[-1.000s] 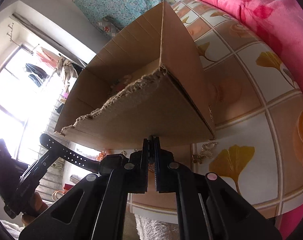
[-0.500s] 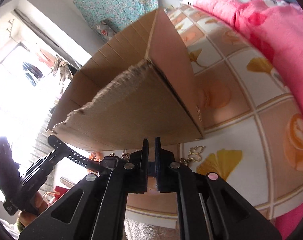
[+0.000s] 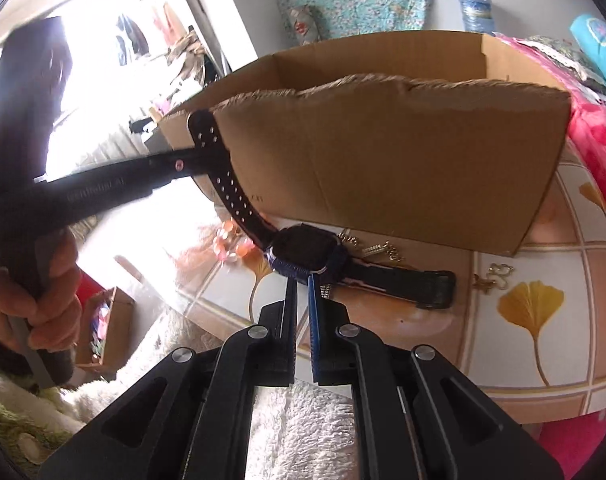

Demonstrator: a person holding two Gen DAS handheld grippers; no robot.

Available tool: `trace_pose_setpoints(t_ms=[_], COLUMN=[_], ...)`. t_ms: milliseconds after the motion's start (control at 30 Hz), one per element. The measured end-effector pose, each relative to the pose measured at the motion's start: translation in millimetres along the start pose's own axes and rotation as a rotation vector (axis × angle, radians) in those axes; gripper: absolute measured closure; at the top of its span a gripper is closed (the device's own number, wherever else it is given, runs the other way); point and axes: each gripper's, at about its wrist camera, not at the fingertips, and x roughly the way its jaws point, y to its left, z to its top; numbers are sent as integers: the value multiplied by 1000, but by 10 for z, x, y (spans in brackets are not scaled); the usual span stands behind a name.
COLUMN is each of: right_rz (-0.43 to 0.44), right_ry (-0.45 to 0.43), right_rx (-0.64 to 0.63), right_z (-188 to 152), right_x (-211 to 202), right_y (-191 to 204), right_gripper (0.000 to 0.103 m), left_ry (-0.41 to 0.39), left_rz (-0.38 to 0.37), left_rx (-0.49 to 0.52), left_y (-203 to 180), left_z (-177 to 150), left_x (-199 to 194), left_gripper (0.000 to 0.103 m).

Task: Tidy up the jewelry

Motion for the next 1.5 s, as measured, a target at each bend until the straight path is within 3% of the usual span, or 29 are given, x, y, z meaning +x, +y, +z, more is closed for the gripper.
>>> trace_pose_setpoints(t_ms=[333, 767, 967, 1500], right_rz=[-6, 53, 82, 46], right_ry=[32, 91, 135, 141], right_rx=[-9, 95, 182, 171], right_z=[15, 9, 56, 81], right_x=[160, 231, 272, 287], right_y=[8, -193, -350, -189], right_gripper=[97, 98, 103, 103], left_ry=[3, -9, -45, -118], left_rz=[-16, -33, -70, -129], left_rx=[-4, 1, 9, 65], left_y=[-2, -54, -114, -298], left_z=[18, 56, 133, 307], left_x=[7, -14, -134, -399], left_gripper=[101, 101, 101, 101])
